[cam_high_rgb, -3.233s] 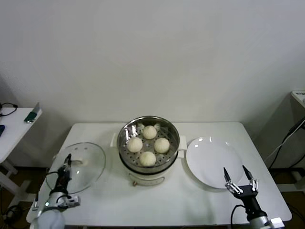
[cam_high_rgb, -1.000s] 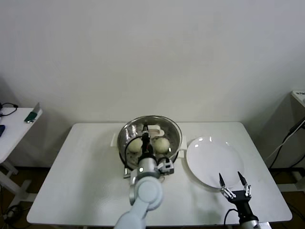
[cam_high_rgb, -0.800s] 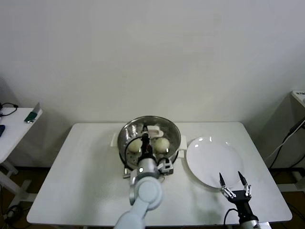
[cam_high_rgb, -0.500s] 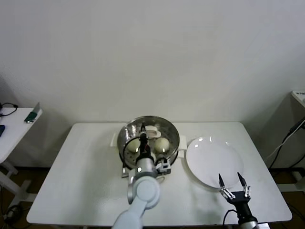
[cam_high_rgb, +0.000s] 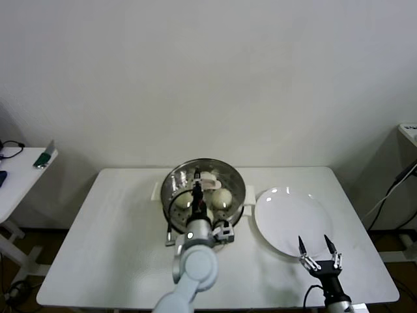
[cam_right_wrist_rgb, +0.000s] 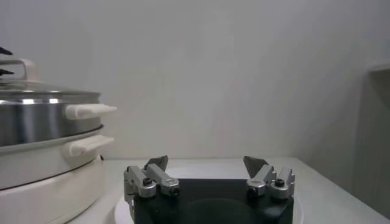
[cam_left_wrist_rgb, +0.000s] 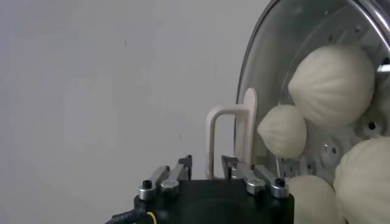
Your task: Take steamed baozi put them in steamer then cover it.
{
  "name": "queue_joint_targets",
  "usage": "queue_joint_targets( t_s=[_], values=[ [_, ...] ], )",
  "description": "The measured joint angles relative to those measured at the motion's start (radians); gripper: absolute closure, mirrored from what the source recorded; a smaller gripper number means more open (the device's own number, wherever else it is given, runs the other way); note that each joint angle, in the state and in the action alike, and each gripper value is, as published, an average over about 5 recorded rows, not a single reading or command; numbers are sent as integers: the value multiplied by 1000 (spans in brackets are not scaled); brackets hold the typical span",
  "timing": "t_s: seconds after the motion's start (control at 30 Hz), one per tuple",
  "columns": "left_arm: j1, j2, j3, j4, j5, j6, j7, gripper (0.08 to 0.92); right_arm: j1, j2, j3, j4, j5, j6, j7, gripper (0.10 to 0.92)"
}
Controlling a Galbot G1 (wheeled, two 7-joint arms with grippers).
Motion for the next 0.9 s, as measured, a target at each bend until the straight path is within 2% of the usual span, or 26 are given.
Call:
queue_joint_targets(
  t_s=[0.27, 0.47, 0.7, 0.9],
  values=[
    [30, 54, 13, -82, -95, -1, -5, 344, 2, -9, -15, 10, 5, -31, 32, 203],
    [63, 118, 2, -174, -276, -38, -78, 198, 6, -8, -30, 10, 2, -45, 53, 203],
    [146, 191, -88, -278, -596, -139, -194, 177, 17, 3, -40, 12, -4, -41, 78, 203],
    [264, 214, -262, -334, -921, -327, -279, 177, 28, 20, -47, 12, -25, -13, 93, 203]
  ],
)
